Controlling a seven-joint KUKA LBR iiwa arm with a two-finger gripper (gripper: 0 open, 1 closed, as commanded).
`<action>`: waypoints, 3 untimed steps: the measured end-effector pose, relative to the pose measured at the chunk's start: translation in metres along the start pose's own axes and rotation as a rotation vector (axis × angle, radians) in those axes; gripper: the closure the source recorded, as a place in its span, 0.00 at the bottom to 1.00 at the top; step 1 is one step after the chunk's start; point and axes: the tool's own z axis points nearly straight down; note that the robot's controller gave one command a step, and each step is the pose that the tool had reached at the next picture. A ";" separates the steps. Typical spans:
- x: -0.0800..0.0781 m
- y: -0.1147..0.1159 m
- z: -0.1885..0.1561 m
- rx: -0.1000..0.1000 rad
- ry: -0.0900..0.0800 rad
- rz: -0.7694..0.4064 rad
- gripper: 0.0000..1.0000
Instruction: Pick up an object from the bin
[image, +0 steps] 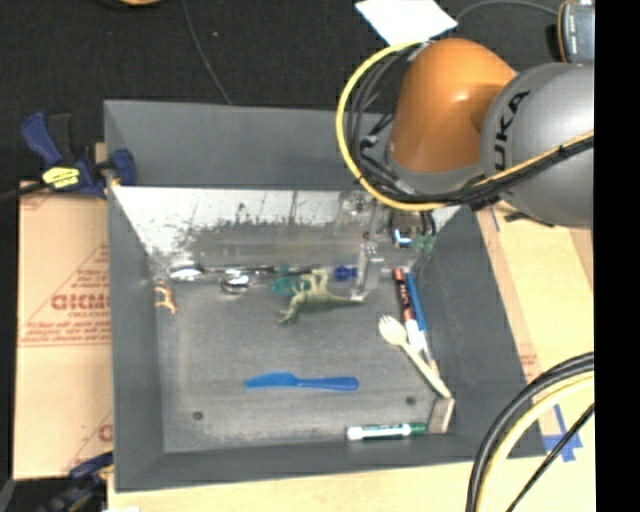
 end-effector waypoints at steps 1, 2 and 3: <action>-0.002 0.000 -0.003 0.000 -0.011 0.001 0.00; -0.003 0.026 0.152 -0.002 -0.009 0.034 0.00; 0.003 0.041 0.065 -0.002 -0.027 0.014 0.00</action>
Offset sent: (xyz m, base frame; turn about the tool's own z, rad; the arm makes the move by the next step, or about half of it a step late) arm 0.0012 0.0259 -0.1501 0.0372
